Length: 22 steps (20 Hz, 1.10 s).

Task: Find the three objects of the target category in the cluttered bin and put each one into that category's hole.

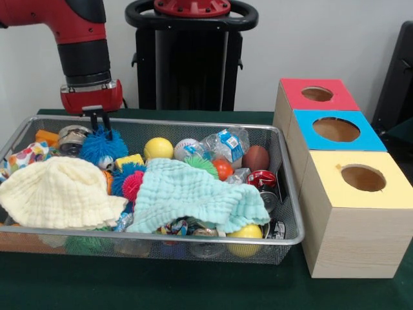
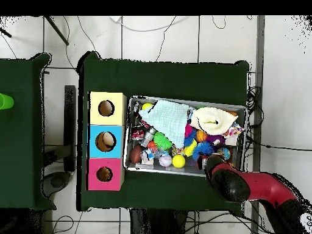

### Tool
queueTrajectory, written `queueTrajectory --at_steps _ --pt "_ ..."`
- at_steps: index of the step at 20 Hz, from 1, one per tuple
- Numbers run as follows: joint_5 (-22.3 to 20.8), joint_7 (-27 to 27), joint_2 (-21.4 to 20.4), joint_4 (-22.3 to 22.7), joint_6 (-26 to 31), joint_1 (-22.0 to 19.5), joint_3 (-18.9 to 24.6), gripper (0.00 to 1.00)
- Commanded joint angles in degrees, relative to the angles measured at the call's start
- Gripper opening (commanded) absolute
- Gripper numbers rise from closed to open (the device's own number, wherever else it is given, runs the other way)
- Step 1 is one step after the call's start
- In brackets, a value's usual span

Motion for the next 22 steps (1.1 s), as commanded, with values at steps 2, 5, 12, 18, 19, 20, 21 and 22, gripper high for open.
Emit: queueTrajectory --at_steps 2,5,12,18,19,20,21,22 --pt "4.31 1.59 -3.68 -5.53 3.96 2.35 2.7 0.0" --pt "4.28 1.84 -3.74 -5.45 3.16 2.9 1.88 0.0" --pt "5.07 2.48 -4.33 -5.28 2.72 3.82 0.77 0.0" --pt "6.51 3.15 -5.51 -4.95 3.52 4.73 0.38 0.0" --pt "6.76 3.32 -5.74 -4.95 3.71 5.01 0.16 0.0" --pt "7.18 3.57 -6.08 -4.92 4.01 5.36 0.0 0.0" --pt "7.63 3.85 -6.49 -4.89 4.31 5.81 -0.23 0.0" --pt "8.1 4.25 -7.02 -4.83 4.57 6.36 -0.55 0.0"
